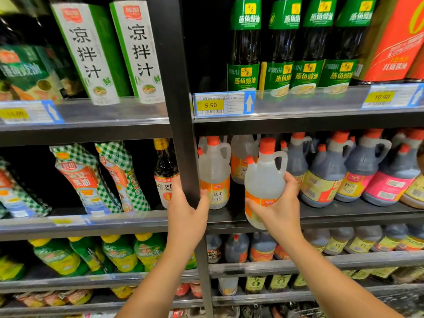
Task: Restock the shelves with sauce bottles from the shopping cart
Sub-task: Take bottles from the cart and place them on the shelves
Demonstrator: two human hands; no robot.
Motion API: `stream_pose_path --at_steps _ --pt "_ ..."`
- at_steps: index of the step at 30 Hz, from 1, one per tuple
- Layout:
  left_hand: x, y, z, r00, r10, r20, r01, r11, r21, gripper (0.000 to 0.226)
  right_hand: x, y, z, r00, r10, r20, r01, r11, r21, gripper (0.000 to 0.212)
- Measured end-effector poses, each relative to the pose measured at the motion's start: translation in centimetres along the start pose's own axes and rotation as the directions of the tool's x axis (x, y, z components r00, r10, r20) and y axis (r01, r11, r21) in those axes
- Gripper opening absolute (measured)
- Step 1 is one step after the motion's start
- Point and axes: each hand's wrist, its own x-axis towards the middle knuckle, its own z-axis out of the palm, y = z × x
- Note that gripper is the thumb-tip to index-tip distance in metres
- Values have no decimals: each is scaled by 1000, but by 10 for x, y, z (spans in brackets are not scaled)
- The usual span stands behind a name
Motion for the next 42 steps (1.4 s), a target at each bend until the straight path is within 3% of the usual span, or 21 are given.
stream_pose_path --at_steps 18,22,26,34,42 --pt "2 -7 -2 998 -7 69 10 999 -48 32 34 28 45 997 69 -29 -70 997 -41 76" --pt "2 -7 -3 997 -12 73 16 999 -49 32 47 32 43 999 25 29 -26 1000 13 92" --pt "2 -7 -3 997 -7 76 11 998 -63 32 52 40 41 995 24 100 -14 994 -105 108" --pt "2 -6 -3 996 2 94 5 997 -72 40 57 31 42 994 42 103 -31 994 -108 108" --pt "1 -7 -7 991 -27 133 41 994 -104 37 55 19 38 984 139 113 -97 945 -313 116"
